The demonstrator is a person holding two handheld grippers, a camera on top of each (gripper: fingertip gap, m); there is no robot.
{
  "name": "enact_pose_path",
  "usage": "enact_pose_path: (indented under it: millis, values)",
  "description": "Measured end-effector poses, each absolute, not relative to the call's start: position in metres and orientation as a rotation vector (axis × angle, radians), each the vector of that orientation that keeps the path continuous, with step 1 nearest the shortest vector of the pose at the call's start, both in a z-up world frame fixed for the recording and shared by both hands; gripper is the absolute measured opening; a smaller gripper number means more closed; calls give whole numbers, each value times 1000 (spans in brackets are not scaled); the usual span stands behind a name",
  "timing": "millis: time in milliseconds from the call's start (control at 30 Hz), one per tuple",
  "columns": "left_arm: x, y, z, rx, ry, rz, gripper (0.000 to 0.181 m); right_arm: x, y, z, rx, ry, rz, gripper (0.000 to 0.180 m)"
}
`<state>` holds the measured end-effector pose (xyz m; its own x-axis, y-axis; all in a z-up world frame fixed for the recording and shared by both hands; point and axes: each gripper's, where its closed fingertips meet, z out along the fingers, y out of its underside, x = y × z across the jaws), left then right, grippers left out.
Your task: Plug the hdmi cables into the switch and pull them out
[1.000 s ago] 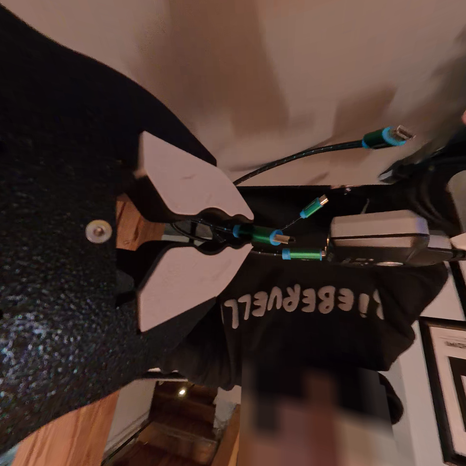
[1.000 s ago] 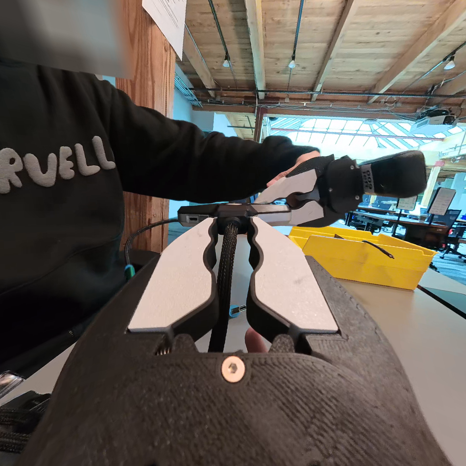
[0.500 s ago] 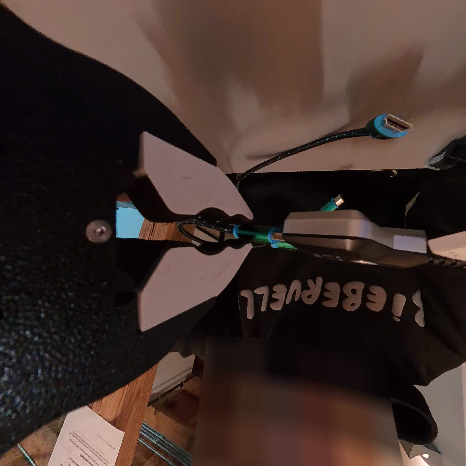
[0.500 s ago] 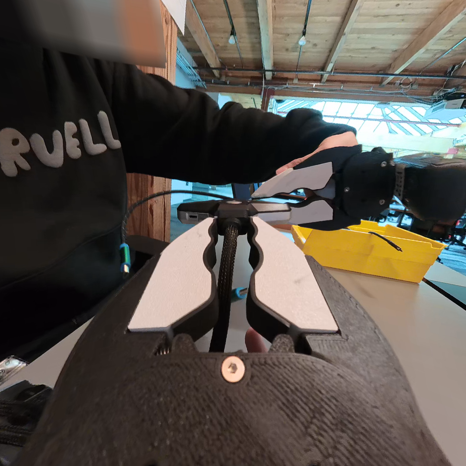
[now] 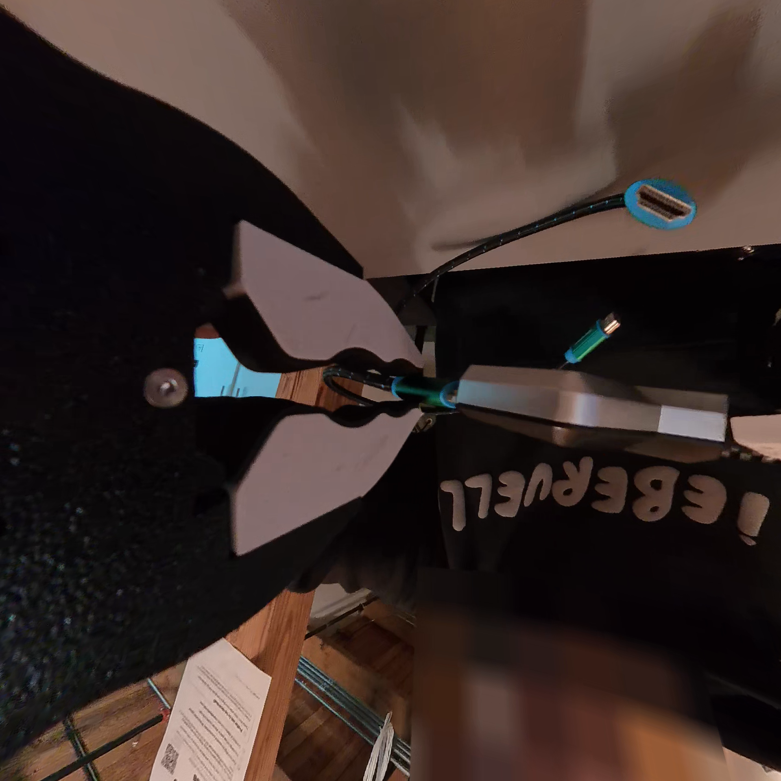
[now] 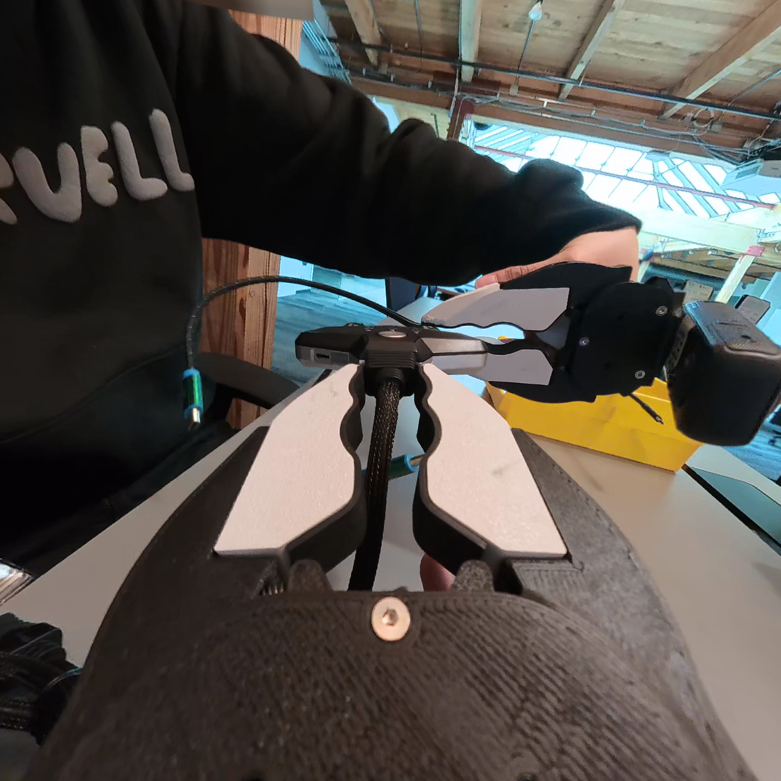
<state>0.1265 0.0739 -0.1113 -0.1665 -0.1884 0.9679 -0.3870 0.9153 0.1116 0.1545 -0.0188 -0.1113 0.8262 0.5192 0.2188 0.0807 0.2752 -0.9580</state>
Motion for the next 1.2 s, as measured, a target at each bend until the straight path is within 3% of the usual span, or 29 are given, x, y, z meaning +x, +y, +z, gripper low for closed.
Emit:
enact_pose_path:
  millis: [1033,1200]
  values:
    - [123,74,-113,169,-1671,255,11,161,-19,-112,-1277,-498,415,23]
    - [163,91,-151,401,-1892,439,11,179,-15,-127,-1388,-441,313,23]
